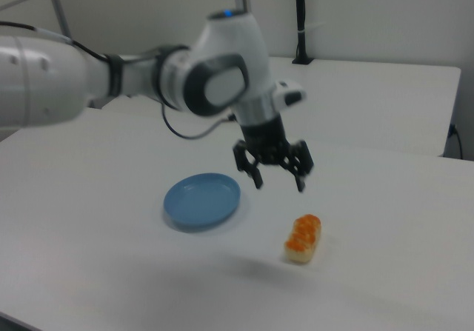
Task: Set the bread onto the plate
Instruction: 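Move the open gripper over the glazed bread roll and lower it, then close the gripper on the bread roll and lift it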
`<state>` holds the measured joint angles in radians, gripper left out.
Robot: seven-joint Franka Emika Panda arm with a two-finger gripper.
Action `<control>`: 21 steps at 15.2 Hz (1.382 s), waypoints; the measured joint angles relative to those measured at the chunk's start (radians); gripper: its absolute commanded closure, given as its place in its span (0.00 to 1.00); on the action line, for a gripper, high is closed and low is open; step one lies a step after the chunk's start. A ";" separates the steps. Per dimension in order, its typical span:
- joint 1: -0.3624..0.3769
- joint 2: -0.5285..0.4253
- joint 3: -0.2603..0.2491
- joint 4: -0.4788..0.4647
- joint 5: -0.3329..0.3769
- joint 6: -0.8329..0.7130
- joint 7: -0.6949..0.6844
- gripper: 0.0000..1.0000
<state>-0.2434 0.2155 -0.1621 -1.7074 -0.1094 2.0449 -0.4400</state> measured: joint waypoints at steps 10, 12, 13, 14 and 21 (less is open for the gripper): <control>-0.055 0.225 0.005 -0.011 0.283 0.287 0.000 0.02; -0.055 0.239 0.006 -0.011 0.284 0.287 0.000 0.07; -0.054 0.244 0.007 -0.011 0.279 0.287 -0.003 0.12; -0.053 0.247 0.007 -0.011 0.260 0.287 -0.006 0.19; -0.053 0.247 0.009 -0.030 0.189 0.287 -0.007 0.62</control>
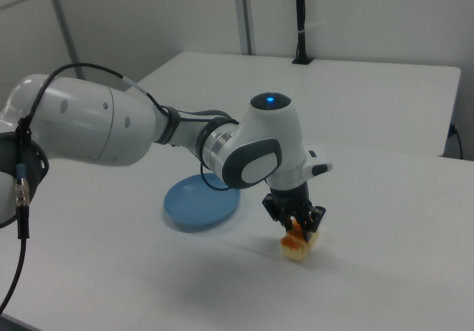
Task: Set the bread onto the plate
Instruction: 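Close the gripper on the bread roll and lift it, then carry the bread roll over the blue plate and lower it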
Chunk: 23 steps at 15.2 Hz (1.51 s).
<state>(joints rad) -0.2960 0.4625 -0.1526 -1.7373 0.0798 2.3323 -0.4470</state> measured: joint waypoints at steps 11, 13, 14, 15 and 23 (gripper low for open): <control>0.217 -0.190 0.097 -0.001 0.001 -0.270 0.283 0.63; 0.265 -0.168 0.109 -0.007 0.001 -0.260 0.361 0.63; 0.284 -0.154 0.112 -0.007 0.001 -0.240 0.393 0.63; 0.301 -0.140 0.113 -0.007 0.001 -0.219 0.414 0.63; 0.328 -0.054 0.115 -0.007 -0.037 -0.106 0.434 0.00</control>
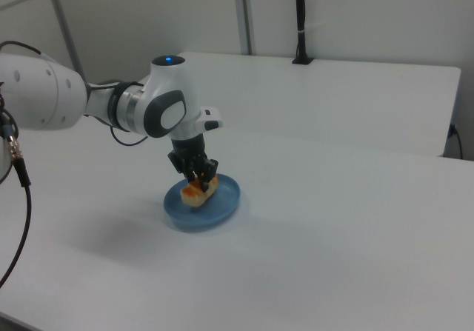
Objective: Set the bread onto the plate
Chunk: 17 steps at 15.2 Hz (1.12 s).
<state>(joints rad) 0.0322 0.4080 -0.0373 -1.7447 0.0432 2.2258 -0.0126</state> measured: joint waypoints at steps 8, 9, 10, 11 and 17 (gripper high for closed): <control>-0.001 0.001 0.000 0.010 -0.013 -0.012 0.052 0.00; -0.003 -0.016 0.000 0.019 -0.013 -0.053 0.099 0.00; -0.006 -0.042 -0.001 0.034 -0.013 -0.110 0.147 0.00; -0.010 -0.078 -0.001 0.053 -0.013 -0.186 0.189 0.00; -0.063 -0.333 -0.010 0.132 -0.014 -0.573 0.233 0.00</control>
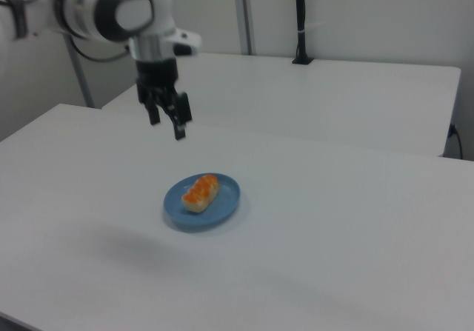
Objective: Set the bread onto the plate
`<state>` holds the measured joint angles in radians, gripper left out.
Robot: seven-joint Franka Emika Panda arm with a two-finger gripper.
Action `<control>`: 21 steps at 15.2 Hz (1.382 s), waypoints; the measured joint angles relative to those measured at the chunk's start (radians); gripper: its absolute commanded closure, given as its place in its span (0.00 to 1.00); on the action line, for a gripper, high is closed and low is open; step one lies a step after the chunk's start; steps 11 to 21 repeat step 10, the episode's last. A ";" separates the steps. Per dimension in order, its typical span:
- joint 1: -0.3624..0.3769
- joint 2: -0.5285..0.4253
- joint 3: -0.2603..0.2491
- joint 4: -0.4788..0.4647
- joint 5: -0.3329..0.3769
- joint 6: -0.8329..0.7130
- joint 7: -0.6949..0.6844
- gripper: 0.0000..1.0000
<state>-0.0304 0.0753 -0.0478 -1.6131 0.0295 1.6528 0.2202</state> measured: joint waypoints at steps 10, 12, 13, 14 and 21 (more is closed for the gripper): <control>0.048 -0.140 -0.032 -0.014 -0.001 -0.047 -0.217 0.00; 0.048 -0.140 -0.032 -0.014 -0.001 -0.047 -0.217 0.00; 0.048 -0.140 -0.032 -0.014 -0.001 -0.047 -0.217 0.00; 0.048 -0.140 -0.032 -0.014 -0.001 -0.047 -0.217 0.00; 0.048 -0.140 -0.032 -0.014 -0.001 -0.047 -0.217 0.00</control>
